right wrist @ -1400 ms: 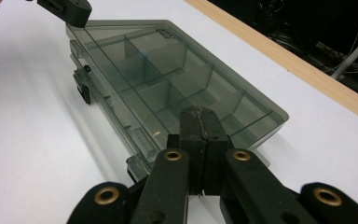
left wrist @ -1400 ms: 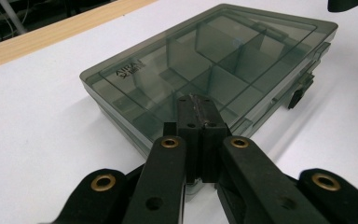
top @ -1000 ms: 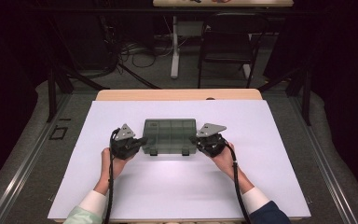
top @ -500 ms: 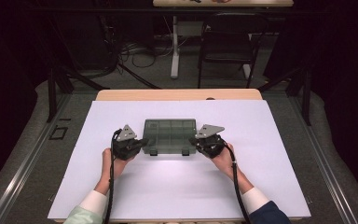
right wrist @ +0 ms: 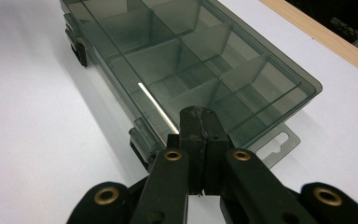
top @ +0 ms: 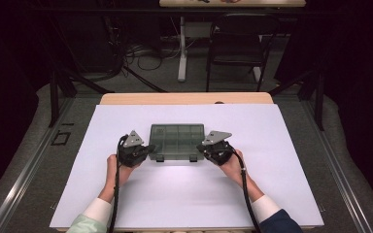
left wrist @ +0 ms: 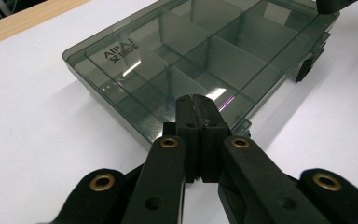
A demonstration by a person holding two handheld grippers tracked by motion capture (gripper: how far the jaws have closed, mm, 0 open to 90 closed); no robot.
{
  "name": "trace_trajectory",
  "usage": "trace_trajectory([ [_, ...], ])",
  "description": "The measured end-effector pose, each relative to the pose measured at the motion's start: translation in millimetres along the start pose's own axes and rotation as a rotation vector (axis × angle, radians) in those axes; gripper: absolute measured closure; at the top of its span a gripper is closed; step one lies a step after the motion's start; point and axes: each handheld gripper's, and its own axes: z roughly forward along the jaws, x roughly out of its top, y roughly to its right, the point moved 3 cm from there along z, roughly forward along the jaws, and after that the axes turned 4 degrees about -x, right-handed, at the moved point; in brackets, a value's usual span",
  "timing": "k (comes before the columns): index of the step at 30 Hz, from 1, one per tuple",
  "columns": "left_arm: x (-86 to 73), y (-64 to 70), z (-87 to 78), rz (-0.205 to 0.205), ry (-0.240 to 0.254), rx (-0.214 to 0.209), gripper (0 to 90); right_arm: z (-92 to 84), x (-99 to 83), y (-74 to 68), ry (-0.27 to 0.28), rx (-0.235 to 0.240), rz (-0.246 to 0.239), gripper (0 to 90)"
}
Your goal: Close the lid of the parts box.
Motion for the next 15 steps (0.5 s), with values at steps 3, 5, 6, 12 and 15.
trace_trajectory([
  [3,-0.1,-0.2,0.0,-0.001,0.000,-0.002,89.4,0.1,-0.4,0.6,0.002,0.006,0.003,90.0],
  [5,-0.3,-0.6,0.1,0.000,0.001,-0.005,89.5,-0.2,-0.9,0.9,0.000,0.013,0.010,90.0],
  [6,-0.4,-1.0,0.4,0.001,0.001,-0.005,89.7,-0.2,-1.0,1.2,-0.002,0.016,0.012,90.0],
  [12,1.0,-0.7,2.6,0.030,-0.016,0.024,89.9,-0.4,-2.3,4.8,0.002,0.049,0.048,90.0],
  [15,1.0,-1.1,2.8,0.033,-0.016,0.022,89.9,-0.3,-2.0,3.9,0.003,0.040,0.039,90.0],
])
